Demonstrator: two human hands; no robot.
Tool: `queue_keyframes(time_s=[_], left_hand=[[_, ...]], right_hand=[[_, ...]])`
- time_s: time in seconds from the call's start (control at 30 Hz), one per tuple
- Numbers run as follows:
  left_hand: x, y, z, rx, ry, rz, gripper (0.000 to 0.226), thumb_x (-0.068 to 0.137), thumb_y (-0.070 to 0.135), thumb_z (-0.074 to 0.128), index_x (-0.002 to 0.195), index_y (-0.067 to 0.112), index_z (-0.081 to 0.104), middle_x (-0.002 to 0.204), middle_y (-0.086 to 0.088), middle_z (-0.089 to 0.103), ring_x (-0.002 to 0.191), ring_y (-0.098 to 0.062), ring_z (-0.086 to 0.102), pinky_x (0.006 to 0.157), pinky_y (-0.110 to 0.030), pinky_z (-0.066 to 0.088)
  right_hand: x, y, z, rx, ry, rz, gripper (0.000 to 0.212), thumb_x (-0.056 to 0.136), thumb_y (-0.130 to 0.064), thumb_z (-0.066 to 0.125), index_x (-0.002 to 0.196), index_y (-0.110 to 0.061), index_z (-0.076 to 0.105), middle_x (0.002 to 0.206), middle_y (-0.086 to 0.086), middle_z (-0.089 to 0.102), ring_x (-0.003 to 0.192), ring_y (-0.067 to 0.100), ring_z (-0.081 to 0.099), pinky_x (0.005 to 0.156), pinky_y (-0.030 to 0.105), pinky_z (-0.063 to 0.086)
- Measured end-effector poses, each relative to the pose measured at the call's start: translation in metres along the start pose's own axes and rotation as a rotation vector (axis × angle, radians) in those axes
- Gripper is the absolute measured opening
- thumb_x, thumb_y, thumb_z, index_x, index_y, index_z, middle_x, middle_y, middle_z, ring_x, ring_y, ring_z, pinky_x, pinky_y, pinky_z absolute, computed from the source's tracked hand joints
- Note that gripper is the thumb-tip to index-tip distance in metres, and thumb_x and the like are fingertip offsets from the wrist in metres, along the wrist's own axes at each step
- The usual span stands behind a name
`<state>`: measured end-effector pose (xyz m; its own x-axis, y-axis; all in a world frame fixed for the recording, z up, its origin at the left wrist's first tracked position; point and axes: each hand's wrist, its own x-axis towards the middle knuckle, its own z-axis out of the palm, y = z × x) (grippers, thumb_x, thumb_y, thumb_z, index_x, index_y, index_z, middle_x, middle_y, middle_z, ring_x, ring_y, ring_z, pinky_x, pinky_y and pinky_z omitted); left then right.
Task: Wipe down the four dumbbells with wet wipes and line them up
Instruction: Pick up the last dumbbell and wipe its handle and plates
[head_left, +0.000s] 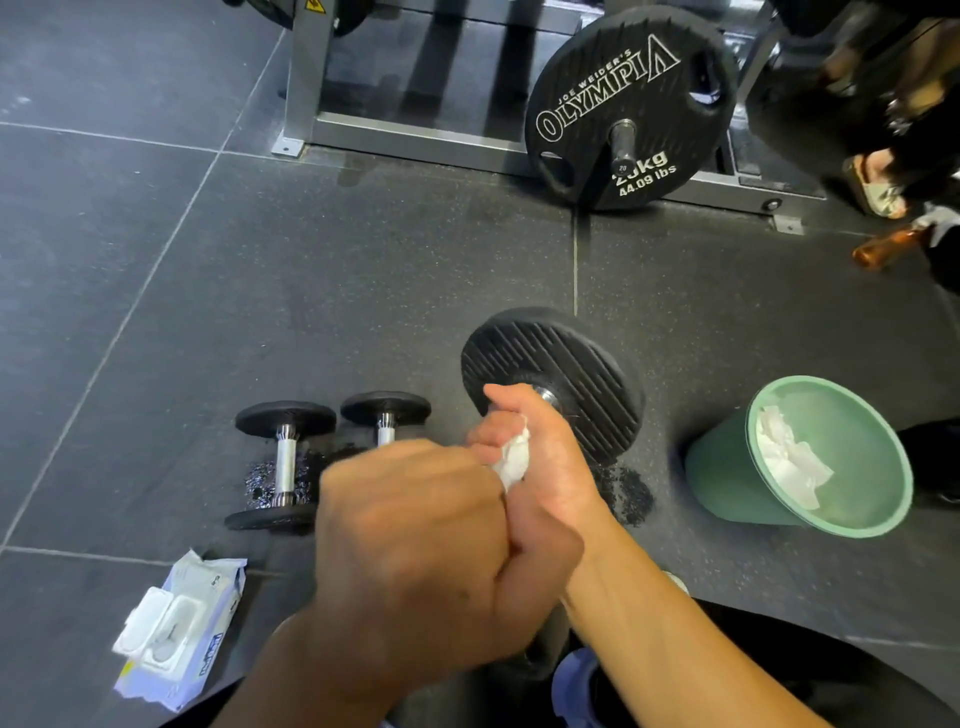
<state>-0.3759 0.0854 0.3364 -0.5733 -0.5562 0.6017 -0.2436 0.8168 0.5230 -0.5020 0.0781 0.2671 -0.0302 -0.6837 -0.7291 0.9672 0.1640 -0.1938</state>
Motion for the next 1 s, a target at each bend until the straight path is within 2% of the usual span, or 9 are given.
queue_keyframes(time_s=[0.1,0.17,0.23,0.3,0.5,0.63,0.73,0.87,1.0], left_hand=[[-0.022,-0.022,0.004,-0.028,-0.088,-0.093,0.051,0.102,0.021,0.053,0.052,0.017,0.063,0.053,0.005,0.051,0.044,-0.021,0.044,0.048,-0.037,0.044],[-0.025,-0.040,0.002,-0.128,-0.108,-0.330,0.016,0.093,0.040,0.067,0.078,0.040,0.074,0.061,0.021,0.059,0.044,-0.002,0.043,0.050,-0.030,0.055],[-0.021,-0.047,0.002,-0.343,0.286,-0.739,0.016,0.084,0.054,0.064,0.079,0.048,0.077,0.062,0.023,0.067,0.050,-0.006,0.054,0.063,-0.026,0.057],[-0.013,-0.051,0.001,-0.806,0.593,-1.175,0.047,0.099,0.043,0.049,0.071,0.021,0.079,0.078,0.000,0.077,0.076,-0.023,0.070,0.074,-0.033,0.058],[-0.014,-0.025,0.031,-1.452,0.107,-1.732,0.046,0.095,0.053,0.056,0.073,0.016,0.071,0.078,-0.005,0.065,0.068,-0.022,0.064,0.068,-0.033,0.053],[-0.009,-0.015,0.038,-1.639,0.166,-1.639,0.074,0.057,0.063,0.093,0.107,0.016,0.064,0.111,-0.001,0.064,0.094,-0.022,0.067,0.099,-0.044,0.052],[0.002,-0.018,0.036,-1.839,0.328,-1.532,0.067,0.064,0.056,0.086,0.099,0.029,0.036,0.103,0.009,0.030,0.093,-0.010,0.030,0.105,-0.035,0.032],[0.016,-0.013,0.033,-1.439,0.363,-1.277,0.042,0.076,0.054,0.070,0.072,0.023,0.040,0.073,-0.004,0.027,0.068,-0.016,0.037,0.071,-0.035,0.043],[0.012,-0.011,0.028,-0.296,0.092,-0.301,0.047,0.070,0.047,0.074,0.086,0.006,0.058,0.085,-0.012,0.047,0.080,-0.024,0.050,0.076,-0.034,0.046]], right_hand=[[-0.007,-0.011,0.000,0.005,-0.004,-0.054,0.048,0.081,-0.019,0.063,0.047,-0.024,0.030,0.042,-0.008,0.023,0.036,0.009,0.023,0.036,0.020,0.025],[-0.012,-0.019,-0.002,-0.056,-0.061,-0.160,0.044,0.079,-0.017,0.061,0.047,-0.024,0.032,0.042,-0.009,0.022,0.036,0.008,0.020,0.036,0.022,0.022],[-0.019,-0.028,-0.001,-0.128,-0.170,-0.236,0.043,0.076,-0.018,0.061,0.042,-0.024,0.034,0.038,-0.009,0.023,0.033,0.008,0.021,0.036,0.022,0.021],[-0.026,-0.040,0.002,-0.186,-0.307,-0.271,0.045,0.077,-0.021,0.057,0.037,-0.023,0.037,0.033,-0.008,0.023,0.029,0.008,0.024,0.036,0.022,0.019],[-0.040,-0.066,0.016,-0.045,-0.671,-0.259,0.042,0.077,-0.011,0.057,0.050,-0.025,0.028,0.036,-0.008,0.027,0.031,0.009,0.024,0.033,0.023,0.024],[-0.041,-0.066,0.019,0.046,-0.718,-0.218,0.045,0.081,-0.012,0.055,0.053,-0.026,0.023,0.038,-0.009,0.029,0.032,0.008,0.025,0.034,0.022,0.028],[-0.042,-0.066,0.022,0.023,-0.593,-0.248,0.045,0.085,-0.015,0.050,0.051,-0.026,0.022,0.036,-0.009,0.031,0.031,0.007,0.028,0.035,0.020,0.028],[-0.045,-0.072,0.027,0.049,-0.340,-0.295,0.044,0.087,-0.017,0.057,0.053,-0.024,0.032,0.042,-0.010,0.030,0.035,0.007,0.028,0.038,0.019,0.030],[-0.037,-0.078,0.025,0.011,-0.096,-0.382,0.041,0.087,-0.013,0.064,0.062,-0.026,0.035,0.054,-0.009,0.027,0.044,0.007,0.024,0.041,0.021,0.032]])
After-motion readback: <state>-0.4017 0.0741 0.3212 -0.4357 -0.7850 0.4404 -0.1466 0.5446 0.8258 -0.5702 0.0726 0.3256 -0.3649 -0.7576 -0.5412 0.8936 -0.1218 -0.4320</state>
